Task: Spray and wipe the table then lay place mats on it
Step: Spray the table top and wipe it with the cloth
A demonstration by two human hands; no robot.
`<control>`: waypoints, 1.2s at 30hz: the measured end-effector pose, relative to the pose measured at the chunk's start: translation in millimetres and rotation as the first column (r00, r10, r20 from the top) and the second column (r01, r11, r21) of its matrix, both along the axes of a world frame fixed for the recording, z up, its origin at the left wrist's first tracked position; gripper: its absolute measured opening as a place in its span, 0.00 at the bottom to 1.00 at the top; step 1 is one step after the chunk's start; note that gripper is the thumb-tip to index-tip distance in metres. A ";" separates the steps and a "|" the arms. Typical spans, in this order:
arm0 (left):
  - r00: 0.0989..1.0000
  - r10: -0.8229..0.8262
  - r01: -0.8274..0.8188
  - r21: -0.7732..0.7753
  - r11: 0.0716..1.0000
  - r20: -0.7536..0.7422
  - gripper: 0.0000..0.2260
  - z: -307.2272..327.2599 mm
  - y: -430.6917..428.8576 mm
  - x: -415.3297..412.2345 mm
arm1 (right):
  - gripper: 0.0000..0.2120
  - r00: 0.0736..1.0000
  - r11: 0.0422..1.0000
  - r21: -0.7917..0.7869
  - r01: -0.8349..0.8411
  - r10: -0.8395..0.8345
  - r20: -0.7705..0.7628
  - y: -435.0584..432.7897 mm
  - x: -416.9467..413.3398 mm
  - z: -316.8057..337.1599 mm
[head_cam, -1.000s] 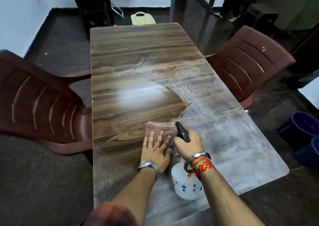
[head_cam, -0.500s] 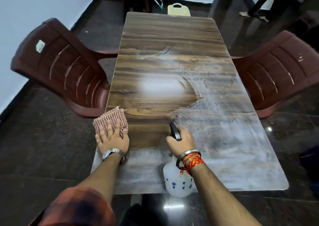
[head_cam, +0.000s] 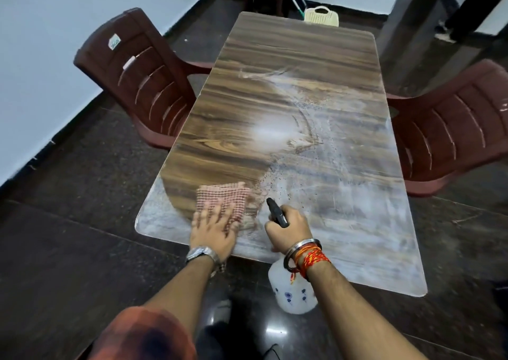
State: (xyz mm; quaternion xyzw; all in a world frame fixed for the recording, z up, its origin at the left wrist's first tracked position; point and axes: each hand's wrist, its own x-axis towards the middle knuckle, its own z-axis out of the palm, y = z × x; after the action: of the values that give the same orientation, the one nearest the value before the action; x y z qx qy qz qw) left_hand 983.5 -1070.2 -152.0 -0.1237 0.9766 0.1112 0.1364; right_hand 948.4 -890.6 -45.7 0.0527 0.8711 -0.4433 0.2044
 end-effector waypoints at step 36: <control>0.955 0.293 -0.294 -0.003 0.956 -0.033 0.28 -4.9 -45.9 -25.8 | 0.07 0.994 0.994 0.060 0.094 -0.096 0.044 -9.5 3.7 -15.1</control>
State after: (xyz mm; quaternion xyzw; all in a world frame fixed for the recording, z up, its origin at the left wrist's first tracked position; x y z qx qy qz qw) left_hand 957.8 -1116.1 -156.9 -0.2661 0.9499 0.1284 0.1021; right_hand 952.0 -900.1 -60.8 0.1103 0.8751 -0.4259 0.2018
